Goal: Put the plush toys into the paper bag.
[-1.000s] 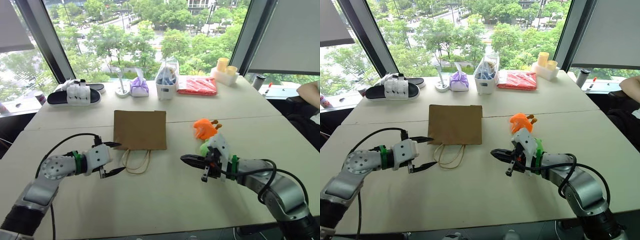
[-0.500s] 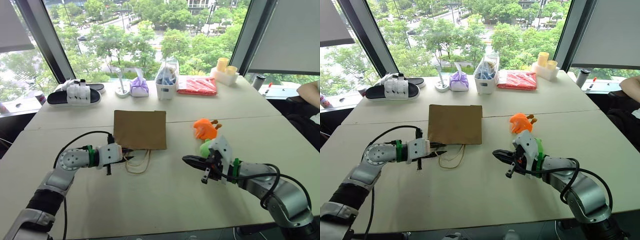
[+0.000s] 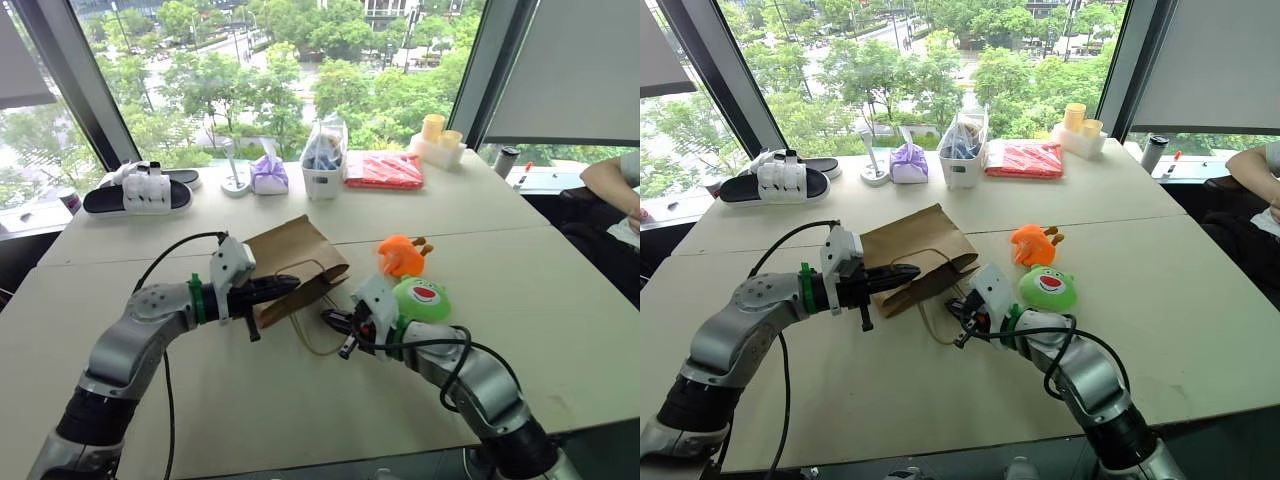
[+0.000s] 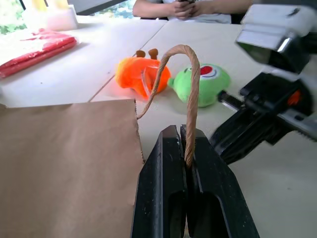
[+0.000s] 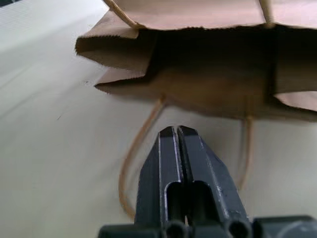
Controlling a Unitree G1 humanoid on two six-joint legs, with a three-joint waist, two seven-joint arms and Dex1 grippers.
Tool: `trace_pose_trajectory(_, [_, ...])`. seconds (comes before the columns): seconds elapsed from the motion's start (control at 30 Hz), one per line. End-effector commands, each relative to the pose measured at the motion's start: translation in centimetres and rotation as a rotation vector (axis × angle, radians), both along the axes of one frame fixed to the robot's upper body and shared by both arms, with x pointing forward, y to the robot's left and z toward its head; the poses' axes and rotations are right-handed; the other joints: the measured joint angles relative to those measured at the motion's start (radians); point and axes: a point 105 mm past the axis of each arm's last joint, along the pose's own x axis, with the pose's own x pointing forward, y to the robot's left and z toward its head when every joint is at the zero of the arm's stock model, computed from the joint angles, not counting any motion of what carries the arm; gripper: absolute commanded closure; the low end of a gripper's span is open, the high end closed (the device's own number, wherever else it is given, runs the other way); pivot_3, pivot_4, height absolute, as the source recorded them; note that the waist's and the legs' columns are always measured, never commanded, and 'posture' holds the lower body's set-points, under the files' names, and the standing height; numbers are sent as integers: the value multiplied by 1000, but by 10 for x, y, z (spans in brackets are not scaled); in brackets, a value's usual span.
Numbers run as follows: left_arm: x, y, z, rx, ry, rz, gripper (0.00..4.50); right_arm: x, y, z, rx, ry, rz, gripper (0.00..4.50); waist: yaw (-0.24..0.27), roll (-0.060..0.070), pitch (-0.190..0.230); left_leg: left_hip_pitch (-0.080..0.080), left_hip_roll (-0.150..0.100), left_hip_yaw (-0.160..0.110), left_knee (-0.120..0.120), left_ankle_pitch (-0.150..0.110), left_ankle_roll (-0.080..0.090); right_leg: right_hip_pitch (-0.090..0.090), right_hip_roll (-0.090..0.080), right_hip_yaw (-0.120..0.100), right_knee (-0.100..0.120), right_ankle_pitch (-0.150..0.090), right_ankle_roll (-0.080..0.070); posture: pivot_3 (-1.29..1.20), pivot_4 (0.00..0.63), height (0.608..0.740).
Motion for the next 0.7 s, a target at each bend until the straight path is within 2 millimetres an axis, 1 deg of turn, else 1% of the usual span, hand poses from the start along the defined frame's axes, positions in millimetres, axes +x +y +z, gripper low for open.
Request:
trace_pose_trajectory(0.03, [-9,2,11,-43,4,11,4463,13,19,13,29,-62,-17,4500,2,0,0,0,0,0,0,0,0,0,0,0,0,0,0,0,150,740])
trace_pose_trajectory(0.17, [-14,0,17,-95,35,26,4463,31,37,7,24,-67,-45,4500,4,0,0,0,0,0,0,1,-1,0,1,0,0,1,-1,0,150,740])
trace_pose_trajectory(0.27, [-13,1,27,-156,44,64,4463,41,46,-4,-2,-74,-60,4500,3,0,0,0,0,0,0,1,-2,0,1,0,0,1,-2,0,150,740])
trace_pose_trajectory(0.3, [-11,3,32,-181,43,82,4463,44,47,-8,1,-63,-69,4500,4,0,0,0,0,0,0,1,-2,0,1,0,0,1,-2,0,150,740])
trace_pose_trajectory(0.37, [-4,8,50,-270,36,130,4463,44,50,-20,-17,-53,-67,4500,5,0,0,0,0,-1,0,1,-2,0,1,0,0,1,-2,0,150,740])
trace_pose_trajectory(0.47, [-1,11,66,-345,41,160,4463,44,49,-28,-32,-52,-67,4500,2,-1,0,0,0,-1,0,1,-2,0,1,0,0,1,-2,0,150,740])
trace_pose_trajectory(0.57, [3,21,86,-431,46,191,4463,46,43,-36,-69,-52,-81,4500,-2,-1,0,0,0,-1,0,2,-4,0,1,0,0,1,-2,0,150,740])
trace_pose_trajectory(0.6, [5,28,96,-462,35,212,4463,47,40,-37,-74,-48,-86,4500,-2,-1,-1,0,0,-1,0,5,-8,0,1,0,0,1,-2,0,150,740])
trace_pose_trajectory(0.7, [8,41,116,-502,-1,253,4463,48,33,-40,-81,-38,-98,4500,-1,-1,-1,0,0,-1,-1,5,-9,-1,2,0,1,1,-2,0,150,740])
